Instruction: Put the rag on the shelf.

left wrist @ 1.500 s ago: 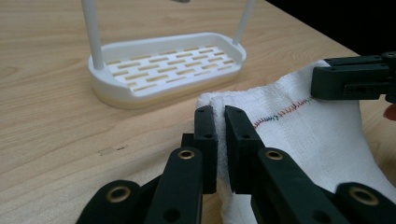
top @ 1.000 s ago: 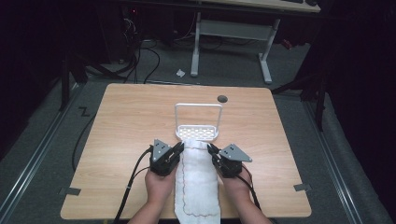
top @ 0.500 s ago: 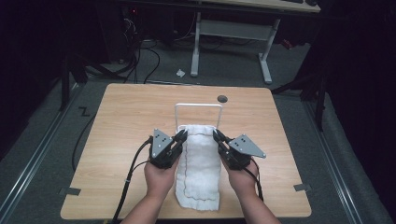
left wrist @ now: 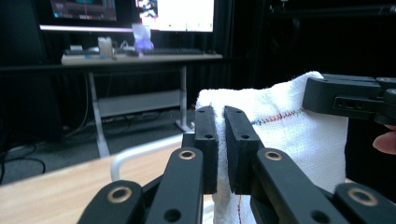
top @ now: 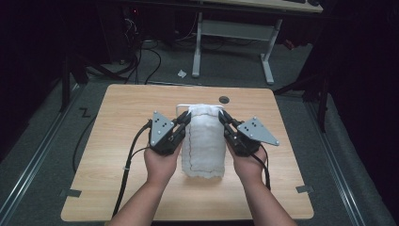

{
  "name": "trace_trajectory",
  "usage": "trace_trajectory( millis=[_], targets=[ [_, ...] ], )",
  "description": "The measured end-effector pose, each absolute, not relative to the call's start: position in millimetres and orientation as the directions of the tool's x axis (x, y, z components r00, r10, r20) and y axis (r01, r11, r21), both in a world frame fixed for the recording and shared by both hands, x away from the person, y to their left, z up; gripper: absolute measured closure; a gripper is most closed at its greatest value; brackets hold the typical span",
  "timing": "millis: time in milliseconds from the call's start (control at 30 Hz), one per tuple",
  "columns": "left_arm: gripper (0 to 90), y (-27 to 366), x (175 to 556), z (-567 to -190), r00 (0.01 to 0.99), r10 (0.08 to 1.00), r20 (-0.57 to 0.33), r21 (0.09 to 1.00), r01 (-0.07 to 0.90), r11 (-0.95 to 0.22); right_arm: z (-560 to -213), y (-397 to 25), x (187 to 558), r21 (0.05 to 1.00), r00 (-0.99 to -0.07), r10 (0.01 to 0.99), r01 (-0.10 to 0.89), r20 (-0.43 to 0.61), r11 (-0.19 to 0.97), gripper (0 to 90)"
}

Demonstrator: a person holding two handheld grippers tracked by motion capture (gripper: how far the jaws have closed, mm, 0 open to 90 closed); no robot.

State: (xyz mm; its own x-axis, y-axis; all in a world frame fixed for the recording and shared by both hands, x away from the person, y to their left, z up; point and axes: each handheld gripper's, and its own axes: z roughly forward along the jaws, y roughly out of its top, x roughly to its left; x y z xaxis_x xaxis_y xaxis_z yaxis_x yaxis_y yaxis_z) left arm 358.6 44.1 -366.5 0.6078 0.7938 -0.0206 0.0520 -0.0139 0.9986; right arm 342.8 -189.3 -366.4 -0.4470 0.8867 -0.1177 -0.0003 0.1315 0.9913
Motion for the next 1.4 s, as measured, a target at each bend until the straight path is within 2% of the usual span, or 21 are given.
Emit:
trace_trajectory(
  millis=[200, 567, 1167, 1400],
  targets=[
    [84.6, 46.3, 367.3, -344.8, 0.616, 0.787, -0.024, 0.999, 0.036, 0.002, -345.7, -191.5, 348.7, 0.994, -0.447, 0.888, -0.03, -0.111, 0.109, 85.8],
    [84.8, 43.0, 383.0, -320.0, 0.598, 0.8, 0.049, 0.999, -0.024, -0.043, -324.0, -196.7, 361.0, 0.994, -0.439, 0.892, -0.04, -0.107, 0.099, 85.9],
    [84.8, 41.2, 436.2, -306.8, 0.547, 0.834, 0.071, 0.996, 0.011, -0.092, -302.1, -191.9, 413.3, 0.997, -0.422, 0.903, -0.023, -0.079, 0.076, 85.9],
    [84.7, 45.9, 467.3, -300.6, 0.556, 0.831, 0.02, 0.996, 0.062, -0.066, -305.4, -190.4, 443.0, 0.998, -0.427, 0.903, 0.014, -0.049, 0.061, 86.0]
  ],
)
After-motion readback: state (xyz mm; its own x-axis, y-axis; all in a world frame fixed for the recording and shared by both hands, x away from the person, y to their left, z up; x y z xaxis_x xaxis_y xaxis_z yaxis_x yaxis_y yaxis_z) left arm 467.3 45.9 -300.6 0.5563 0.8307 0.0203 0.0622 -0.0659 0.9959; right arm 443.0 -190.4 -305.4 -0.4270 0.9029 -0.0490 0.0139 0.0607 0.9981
